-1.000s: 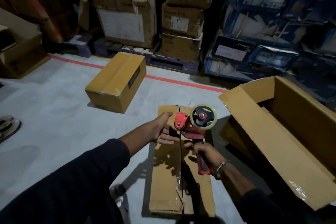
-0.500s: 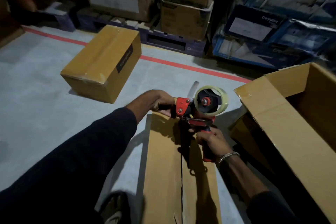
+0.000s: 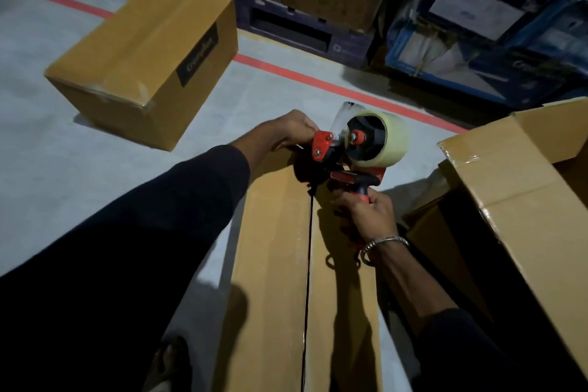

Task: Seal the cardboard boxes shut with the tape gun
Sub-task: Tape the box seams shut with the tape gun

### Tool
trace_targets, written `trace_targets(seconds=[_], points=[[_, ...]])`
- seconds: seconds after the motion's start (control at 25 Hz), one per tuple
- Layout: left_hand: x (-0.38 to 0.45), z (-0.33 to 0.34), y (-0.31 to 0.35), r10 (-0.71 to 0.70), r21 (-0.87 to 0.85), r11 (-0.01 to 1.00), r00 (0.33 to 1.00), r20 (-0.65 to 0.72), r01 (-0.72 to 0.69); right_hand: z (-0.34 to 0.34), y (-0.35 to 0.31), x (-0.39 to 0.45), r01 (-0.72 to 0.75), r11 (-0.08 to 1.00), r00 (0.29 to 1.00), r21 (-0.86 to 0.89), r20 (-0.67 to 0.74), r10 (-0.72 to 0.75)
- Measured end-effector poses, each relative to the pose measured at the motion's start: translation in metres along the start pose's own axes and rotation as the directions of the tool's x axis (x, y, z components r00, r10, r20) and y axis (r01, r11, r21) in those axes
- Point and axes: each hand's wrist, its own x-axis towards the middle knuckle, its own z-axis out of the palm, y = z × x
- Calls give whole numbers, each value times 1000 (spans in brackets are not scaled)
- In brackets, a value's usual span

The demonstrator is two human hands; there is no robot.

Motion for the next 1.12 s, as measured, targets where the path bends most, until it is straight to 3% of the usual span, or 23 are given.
trace_targets(seconds=[0.12, 0.2, 0.32, 0.44, 0.56, 0.72, 0.76, 0.84, 1.0, 1.12], points=[[17, 7, -9, 120, 78, 990, 992, -47, -116, 15, -11, 0, -47, 993, 999, 104, 6, 46], [25, 12, -17, 166, 89, 983, 982, -87, -158, 23, -12, -3, -2, 1000, 996, -29, -85, -1], [32, 12, -22, 172, -25, 984, 969, -180, -179, 32, -2, -24, 47, 971, 972, -235, -214, -99], [31, 13, -21, 203, 29, 979, 979, -31, -202, 39, 16, -59, 83, 931, 943, -354, -275, -189], [32, 18, -27, 247, 19, 969, 969, 10, -248, 51, 37, -75, 81, 958, 919, -275, -352, -178], [35, -6, -31, 240, -78, 966, 967, -83, -247, 64, 77, -99, -57, 991, 909, -125, -416, 0], [35, -12, -35, 241, -88, 966, 970, -39, -244, 65, 85, -110, -66, 993, 898, -96, -439, 17], [29, -11, -37, 230, -92, 971, 967, 105, -221, 69, 99, -127, -85, 991, 874, -103, -486, 24], [36, -3, -31, 309, -33, 951, 951, 22, -309, 74, 99, -122, -49, 985, 887, -167, -461, -34], [43, -10, -26, 290, -41, 957, 953, 83, -287, 73, 100, -119, -26, 982, 883, -188, -465, -66]])
